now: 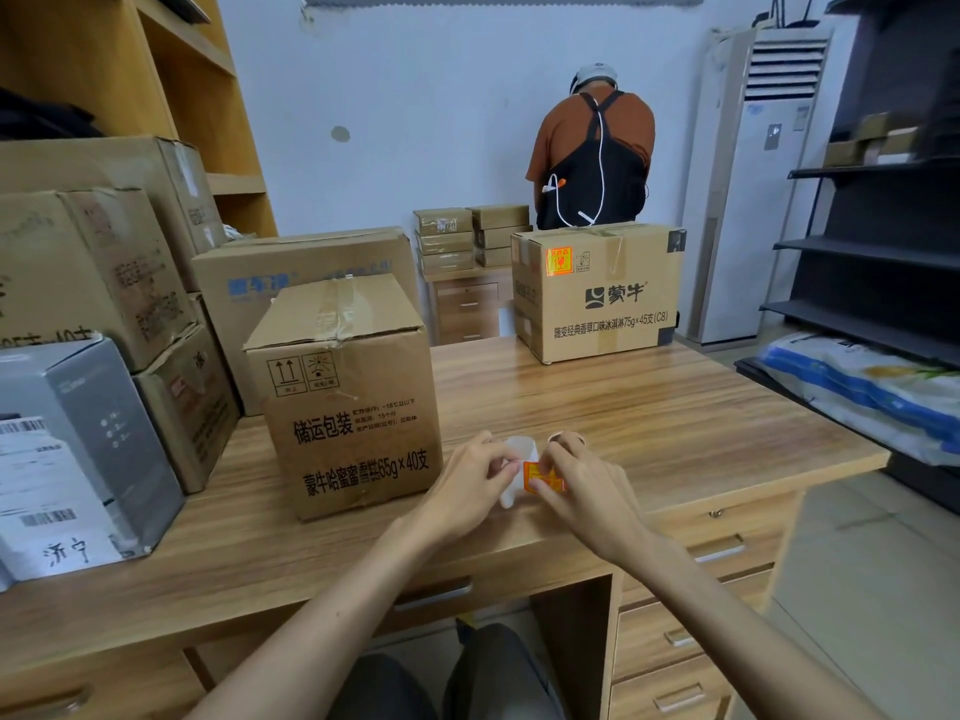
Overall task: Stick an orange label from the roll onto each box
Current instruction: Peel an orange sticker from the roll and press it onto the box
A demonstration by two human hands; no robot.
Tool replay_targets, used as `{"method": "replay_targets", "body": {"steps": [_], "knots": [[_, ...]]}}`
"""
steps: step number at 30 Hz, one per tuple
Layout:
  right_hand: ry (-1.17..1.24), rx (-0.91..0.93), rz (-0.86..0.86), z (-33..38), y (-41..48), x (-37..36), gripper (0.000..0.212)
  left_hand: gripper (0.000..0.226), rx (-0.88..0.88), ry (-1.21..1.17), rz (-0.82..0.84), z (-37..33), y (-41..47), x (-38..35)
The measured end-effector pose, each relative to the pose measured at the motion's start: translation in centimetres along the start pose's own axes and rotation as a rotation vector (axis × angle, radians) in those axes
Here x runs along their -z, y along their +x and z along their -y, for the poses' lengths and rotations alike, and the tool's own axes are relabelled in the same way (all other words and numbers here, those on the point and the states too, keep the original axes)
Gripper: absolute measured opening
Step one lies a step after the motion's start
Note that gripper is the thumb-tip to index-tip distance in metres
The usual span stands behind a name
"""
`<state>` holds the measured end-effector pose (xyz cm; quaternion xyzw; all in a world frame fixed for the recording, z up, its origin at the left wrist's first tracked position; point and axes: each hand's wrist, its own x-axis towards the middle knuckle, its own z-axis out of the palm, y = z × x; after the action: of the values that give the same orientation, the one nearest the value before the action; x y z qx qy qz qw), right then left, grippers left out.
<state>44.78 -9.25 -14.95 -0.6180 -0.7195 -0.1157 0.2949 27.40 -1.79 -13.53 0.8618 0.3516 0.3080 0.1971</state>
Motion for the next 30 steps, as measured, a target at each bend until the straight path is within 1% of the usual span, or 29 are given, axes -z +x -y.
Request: {"method": "replay_targets", "body": {"steps": [6,10,16,20,23,25,30], "knots": [[0.037,-0.072,-0.004,0.4,0.1,0.0,0.025,0.019,-0.043,-0.058,0.055,-0.4,-0.3,0.3],[0.060,-0.107,-0.007,0.5,0.4,0.2,0.023,0.023,-0.055,-0.059,0.098,-0.6,-0.4,0.5],[0.042,-0.138,0.003,0.7,0.3,0.6,0.025,0.022,-0.041,-0.089,0.096,-1.0,-0.3,0.5],[0.090,-0.186,-0.016,0.7,0.3,0.7,0.021,0.020,-0.011,-0.095,0.074,-1.3,-0.4,0.5],[0.224,-0.289,-0.019,0.5,0.3,0.7,0.015,0.018,0.011,-0.078,0.029,-1.2,-0.4,0.4],[0.292,-0.318,-0.020,0.0,0.2,0.7,0.013,0.015,0.033,-0.062,-0.008,-1.1,-0.4,0.3],[0.356,-0.384,-0.032,-1.2,-0.5,1.5,0.021,0.011,0.087,-0.040,-0.063,-0.9,-0.2,0.3]]}}
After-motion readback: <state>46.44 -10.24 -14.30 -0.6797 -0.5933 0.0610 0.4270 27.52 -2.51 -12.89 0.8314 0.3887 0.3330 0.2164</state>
